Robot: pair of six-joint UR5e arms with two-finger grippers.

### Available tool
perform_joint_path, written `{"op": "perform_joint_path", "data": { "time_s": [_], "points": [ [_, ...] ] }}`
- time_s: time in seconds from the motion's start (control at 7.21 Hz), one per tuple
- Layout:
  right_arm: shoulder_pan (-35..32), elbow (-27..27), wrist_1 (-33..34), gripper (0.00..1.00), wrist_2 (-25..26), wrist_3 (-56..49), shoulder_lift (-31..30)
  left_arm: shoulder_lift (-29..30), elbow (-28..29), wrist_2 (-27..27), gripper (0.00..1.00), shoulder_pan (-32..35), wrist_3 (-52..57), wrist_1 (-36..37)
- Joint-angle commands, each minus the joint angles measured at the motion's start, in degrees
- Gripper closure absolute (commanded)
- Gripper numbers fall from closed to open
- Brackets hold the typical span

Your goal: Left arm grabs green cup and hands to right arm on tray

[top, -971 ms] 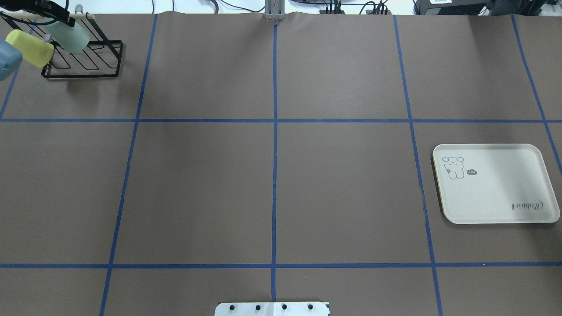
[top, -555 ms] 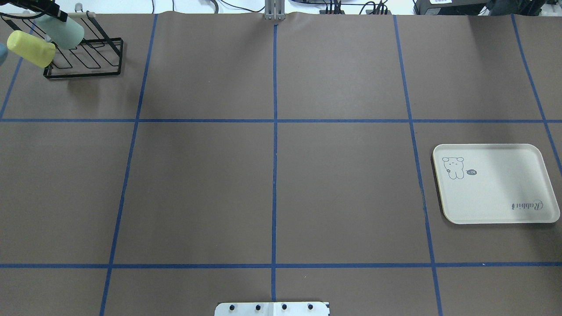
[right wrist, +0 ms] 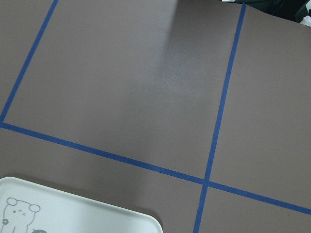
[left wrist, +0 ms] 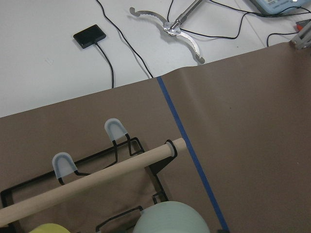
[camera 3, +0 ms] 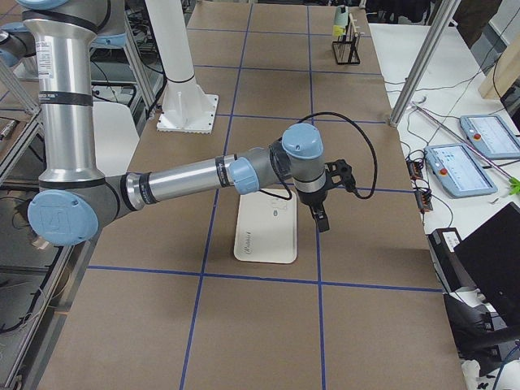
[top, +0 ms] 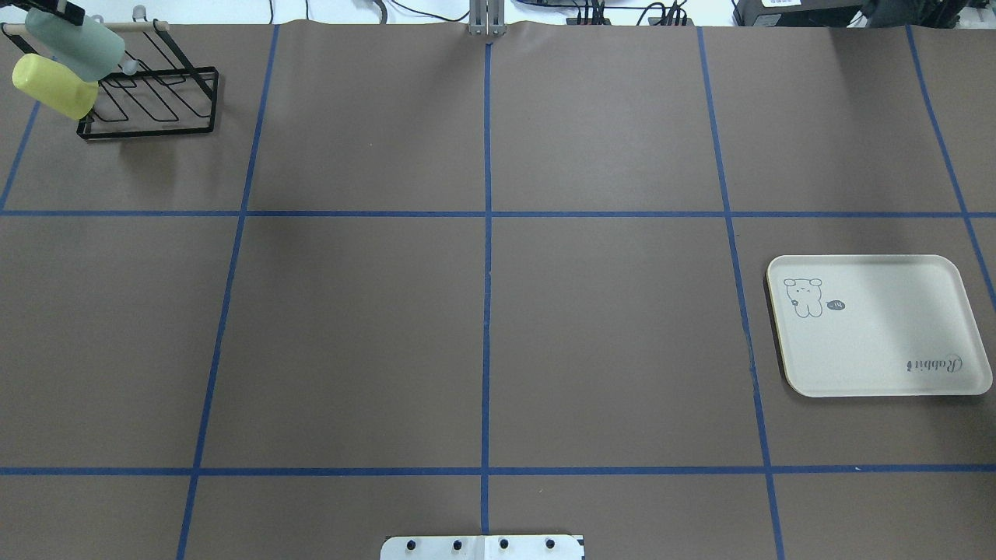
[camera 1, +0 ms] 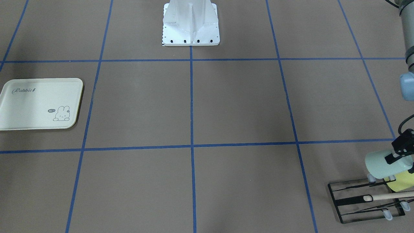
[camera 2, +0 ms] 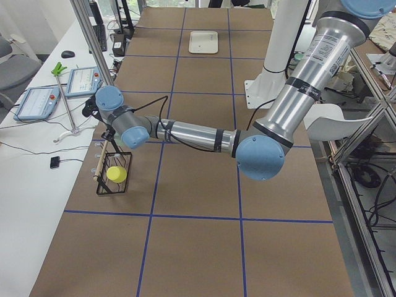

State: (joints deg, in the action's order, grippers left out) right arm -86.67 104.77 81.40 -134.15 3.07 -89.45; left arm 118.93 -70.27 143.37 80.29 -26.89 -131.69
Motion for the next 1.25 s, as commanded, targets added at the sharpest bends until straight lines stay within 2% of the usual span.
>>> {"op": "perform_joint_path", "data": {
  "time_s": [0.0, 0.14, 0.42, 0.69, 0.83, 1.11],
  "points": [
    [0.0, 0.1, -1.1, 0.01, -13.1, 0.3, 0.9, -0.3, -5.5, 2.7, 0.82, 0.8, -10.4, -0.5],
    [0.0, 0.5, -4.0, 0.02, -16.1, 5.1, 1.0, -0.6, -7.1, 2.7, 0.82, 0.7, -13.7, -0.6],
    [0.7, 0.3, -17.7, 0.02, -16.1, 24.6, 2.8, -0.6, -10.0, 2.7, 0.82, 0.2, -19.2, -0.8],
    [3.9, 0.1, -30.5, 0.02, -15.5, 42.7, 4.8, -0.6, -12.0, 2.6, 0.82, -1.4, -31.5, -7.4],
    [5.8, 0.5, -33.4, 0.02, -14.0, 50.5, 7.1, -0.6, -12.2, 2.4, 0.82, -3.0, -37.9, -12.1],
    [14.7, 0.6, -41.6, 0.01, -2.6, 65.1, 10.2, -0.5, -14.8, 2.1, 0.79, -5.4, -47.7, -16.7]
  ]
}}
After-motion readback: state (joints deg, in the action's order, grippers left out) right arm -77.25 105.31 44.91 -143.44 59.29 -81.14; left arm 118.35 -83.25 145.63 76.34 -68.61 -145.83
